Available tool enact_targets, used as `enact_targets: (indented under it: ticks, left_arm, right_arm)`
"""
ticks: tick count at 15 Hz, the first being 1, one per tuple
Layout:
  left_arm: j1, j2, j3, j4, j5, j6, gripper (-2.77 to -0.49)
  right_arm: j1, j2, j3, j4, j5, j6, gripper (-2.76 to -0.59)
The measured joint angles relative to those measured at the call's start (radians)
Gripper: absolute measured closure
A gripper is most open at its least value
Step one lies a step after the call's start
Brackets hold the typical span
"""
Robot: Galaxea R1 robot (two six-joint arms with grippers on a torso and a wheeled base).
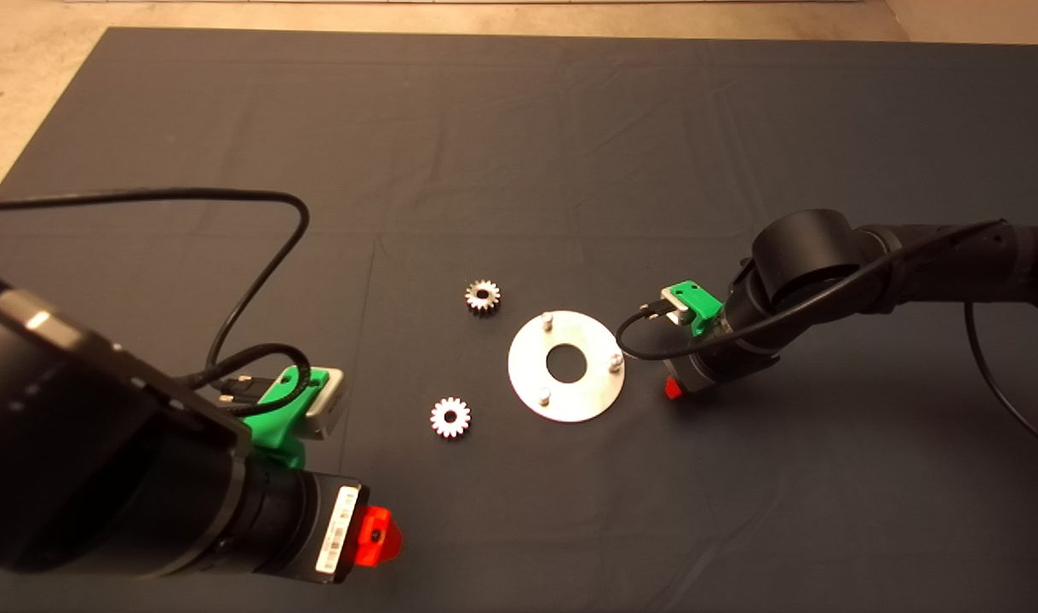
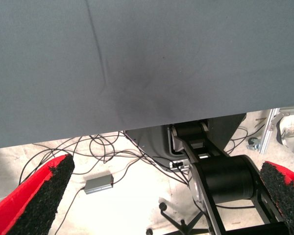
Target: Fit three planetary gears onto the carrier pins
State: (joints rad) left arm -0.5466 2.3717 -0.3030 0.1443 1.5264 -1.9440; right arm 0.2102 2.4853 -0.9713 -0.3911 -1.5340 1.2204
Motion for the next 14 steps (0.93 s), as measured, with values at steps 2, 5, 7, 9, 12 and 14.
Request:
enact_targets:
  ticks: [2, 5, 7, 9, 12, 14]
  left_arm:
    - [0.000, 0.000, 0.000, 0.000, 0.000, 0.000, -2.76]
    - [0.000, 0.003, 0.000, 0.000, 0.000, 0.000, -2.76]
    - [0.000, 0.003, 0.000, 0.000, 0.000, 0.000, -2.76]
    - [0.000, 0.003, 0.000, 0.000, 0.000, 0.000, -2.76]
    - [0.000, 0.003, 0.004, -0.001, 0.000, 0.000, -2.76]
    - [0.000, 0.002, 0.005, -0.001, 0.000, 0.000, -2.76]
  right_arm:
    - [0.000, 0.000, 0.000, 0.000, 0.000, -0.003, -1.38]
    - [0.000, 0.007, -0.001, 0.000, -0.005, -0.044, -1.38]
    - [0.000, 0.015, -0.010, 0.000, -0.005, -0.077, -1.38]
    - [0.000, 0.028, -0.021, -0.001, -0.008, -0.106, -1.38]
    - [0.003, 0.050, -0.042, -0.001, -0.024, -0.139, -1.38]
    - [0.009, 0.067, -0.060, -0.002, -0.021, -0.158, -1.38]
